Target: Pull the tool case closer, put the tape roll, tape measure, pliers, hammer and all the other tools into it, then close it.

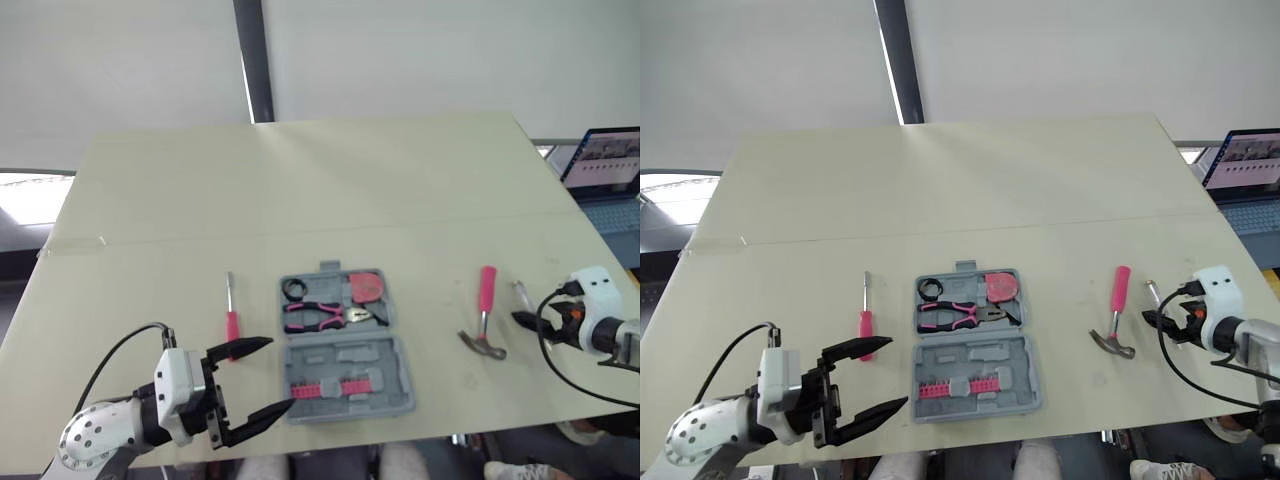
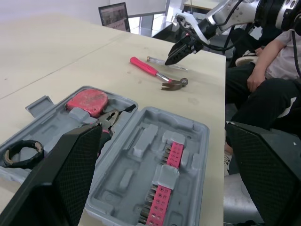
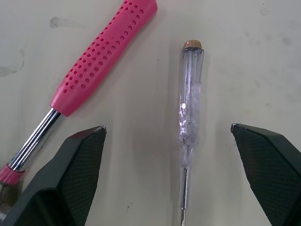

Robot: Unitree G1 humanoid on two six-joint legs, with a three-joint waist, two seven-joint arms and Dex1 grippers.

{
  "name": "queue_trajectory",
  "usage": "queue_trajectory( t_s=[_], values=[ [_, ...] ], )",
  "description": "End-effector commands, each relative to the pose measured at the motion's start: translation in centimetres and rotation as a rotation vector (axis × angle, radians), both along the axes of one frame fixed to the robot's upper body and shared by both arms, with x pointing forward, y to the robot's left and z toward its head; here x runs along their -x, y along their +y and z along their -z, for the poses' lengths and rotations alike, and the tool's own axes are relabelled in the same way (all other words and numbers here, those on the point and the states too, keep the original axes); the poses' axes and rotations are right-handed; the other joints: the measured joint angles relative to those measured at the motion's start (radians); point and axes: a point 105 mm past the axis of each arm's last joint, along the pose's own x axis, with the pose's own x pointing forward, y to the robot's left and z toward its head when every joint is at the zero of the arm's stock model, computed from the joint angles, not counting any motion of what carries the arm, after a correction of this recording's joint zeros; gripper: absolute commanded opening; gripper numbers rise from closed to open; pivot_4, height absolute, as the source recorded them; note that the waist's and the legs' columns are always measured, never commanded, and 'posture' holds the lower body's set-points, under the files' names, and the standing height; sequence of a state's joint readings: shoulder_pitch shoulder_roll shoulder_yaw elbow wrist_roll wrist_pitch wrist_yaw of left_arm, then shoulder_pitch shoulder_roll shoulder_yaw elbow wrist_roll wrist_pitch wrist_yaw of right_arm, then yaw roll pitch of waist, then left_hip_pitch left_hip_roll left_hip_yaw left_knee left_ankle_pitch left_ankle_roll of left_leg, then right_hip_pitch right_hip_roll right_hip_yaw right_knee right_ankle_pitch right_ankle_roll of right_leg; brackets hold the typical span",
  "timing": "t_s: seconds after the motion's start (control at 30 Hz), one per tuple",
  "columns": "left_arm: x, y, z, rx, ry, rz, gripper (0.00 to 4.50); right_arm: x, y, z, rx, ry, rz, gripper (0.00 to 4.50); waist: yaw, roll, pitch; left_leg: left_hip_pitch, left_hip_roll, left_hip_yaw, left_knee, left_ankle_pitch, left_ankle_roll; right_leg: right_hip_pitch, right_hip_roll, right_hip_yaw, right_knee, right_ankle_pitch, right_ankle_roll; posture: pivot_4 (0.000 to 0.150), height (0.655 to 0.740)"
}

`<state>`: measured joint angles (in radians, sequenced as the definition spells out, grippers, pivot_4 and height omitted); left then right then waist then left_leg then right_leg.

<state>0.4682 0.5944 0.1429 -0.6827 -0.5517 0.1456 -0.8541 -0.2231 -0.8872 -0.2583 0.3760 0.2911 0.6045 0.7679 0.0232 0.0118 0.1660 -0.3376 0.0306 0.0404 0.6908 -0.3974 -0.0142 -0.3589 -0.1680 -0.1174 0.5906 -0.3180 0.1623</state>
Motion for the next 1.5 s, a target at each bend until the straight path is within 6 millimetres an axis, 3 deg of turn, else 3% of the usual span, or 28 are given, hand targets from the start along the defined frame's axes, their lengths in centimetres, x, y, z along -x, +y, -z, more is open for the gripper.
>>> queue_trajectory(
  t_s=[0.03,0.67,0.77,1.0,1.03,1.3,1.4,1.5],
  values=[
    [0.4,-0.3,-1.1,-0.003,-0.03,0.0,4.48,-0.5,-0.3,-0.3,0.011,-0.009,-0.005,4.49,-0.001,0.0,0.0,0.0,0.0,0.0,0.0,0.0,0.0,0.0,0.0,0.0,0.0,0.0,0.0,0.15,0.7373],
    [0.3,-0.5,-1.5,-0.008,-0.035,-0.023,4.48,-1.1,-0.8,1.0,-0.014,0.04,0.034,4.49,-0.001,0.001,0.0,0.0,0.0,0.0,0.0,0.0,0.0,0.0,0.0,0.0,0.0,0.0,0.0,0.15,0.7373],
    [0.2,-0.5,-1.5,-0.008,-0.037,-0.022,4.5,-1.3,-0.7,1.3,-0.016,0.039,0.039,3.67,-0.001,0.001,0.0,0.0,0.0,0.0,0.0,0.0,0.0,0.0,0.0,0.0,0.0,0.0,0.0,0.15,0.7373],
    [0.1,-0.5,-1.4,-0.008,-0.038,-0.022,4.5,-1.3,-0.9,1.7,-0.019,0.054,0.05,0.29,-0.003,0.001,0.0,0.0,0.0,0.0,0.0,0.0,0.0,0.0,0.0,0.0,0.0,0.0,0.0,0.15,0.7373],
    [0.1,-0.5,-1.3,-0.007,-0.037,-0.022,4.5,-1.3,-0.9,1.7,-0.02,0.055,0.05,0.04,-0.002,0.001,0.0,0.0,0.0,0.0,0.0,0.0,0.0,0.0,0.0,0.0,0.0,0.0,0.0,0.15,0.7373],
    [0.0,-0.1,-1.1,0.009,-0.02,-0.049,4.5,-1.2,-0.9,1.7,-0.012,0.052,0.048,0.04,-0.002,0.001,0.0,0.0,0.0,0.0,0.0,0.0,0.0,0.0,0.0,0.0,0.0,0.0,0.0,0.15,0.7373],
    [-0.1,1.1,-0.7,0.003,-0.001,-0.095,4.5,-1.5,-0.2,-0.3,0.004,0.037,-0.003,0.04,-0.003,0.001,0.0,0.0,0.0,0.0,0.0,0.0,0.0,0.0,0.0,0.0,0.0,0.0,0.0,0.15,0.7373],
    [-0.3,2.4,-0.5,-0.014,0.009,-0.134,4.5,-1.6,2.3,-3.3,0.043,0.034,-0.144,0.04,-0.001,0.005,0.001,-0.001,0.0,0.0,0.0,0.0,0.0,-0.001,0.0,0.0,-0.001,0.0,0.0,0.15,0.7373]
  ],
)
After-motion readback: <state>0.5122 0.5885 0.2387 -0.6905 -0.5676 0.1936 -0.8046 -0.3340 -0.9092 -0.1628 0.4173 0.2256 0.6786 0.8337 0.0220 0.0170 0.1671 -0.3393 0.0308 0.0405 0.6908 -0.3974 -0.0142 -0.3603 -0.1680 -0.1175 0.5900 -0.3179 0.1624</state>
